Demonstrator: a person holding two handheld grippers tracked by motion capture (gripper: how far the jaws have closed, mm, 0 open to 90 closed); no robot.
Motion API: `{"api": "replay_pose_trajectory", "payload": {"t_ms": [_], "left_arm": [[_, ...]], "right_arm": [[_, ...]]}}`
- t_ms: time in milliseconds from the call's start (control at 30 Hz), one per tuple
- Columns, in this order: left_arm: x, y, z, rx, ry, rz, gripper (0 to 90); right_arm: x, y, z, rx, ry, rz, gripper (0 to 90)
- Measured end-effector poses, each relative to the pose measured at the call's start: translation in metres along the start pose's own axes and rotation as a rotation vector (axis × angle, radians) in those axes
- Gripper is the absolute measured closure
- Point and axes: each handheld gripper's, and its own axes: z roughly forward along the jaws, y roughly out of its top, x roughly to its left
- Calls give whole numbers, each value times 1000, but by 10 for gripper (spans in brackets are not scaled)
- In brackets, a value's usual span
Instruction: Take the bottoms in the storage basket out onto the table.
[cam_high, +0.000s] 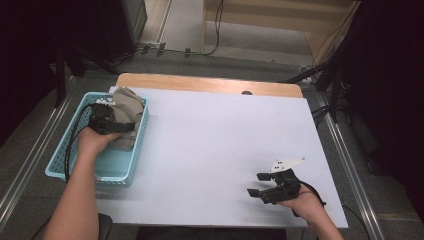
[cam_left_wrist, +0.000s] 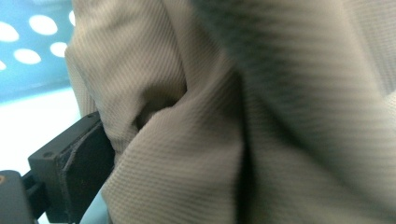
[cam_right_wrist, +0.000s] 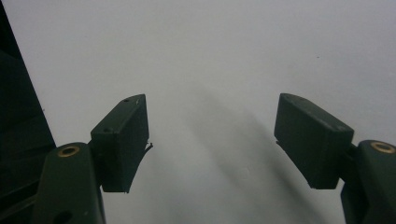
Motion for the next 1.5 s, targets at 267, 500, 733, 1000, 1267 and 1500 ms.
{"api": "replay_pose_trajectory", "payload": {"t_ms": [267, 500, 733, 1000, 1267, 1500], "left_arm": [[-5, -3, -2, -3, -37, 29, 267], [-6, 4, -9, 78, -138, -88, 564], [-5, 14, -30, 89, -125, -121, 577], [-9, 25, -68, 12, -123, -135, 576], [-19, 41, -106, -50, -126, -112, 575], [-34, 51, -122, -60, -167, -89, 574]], "right_arm": [[0, 0, 0, 2, -3, -3, 249], [0, 0, 1, 6, -3, -9, 249], [1, 1, 1, 4, -1, -12, 249], [2, 2, 2, 7, 1, -16, 249], [2, 2, 2, 7, 1, -15, 249], [2, 2, 2, 9, 1, -14, 249]]}}
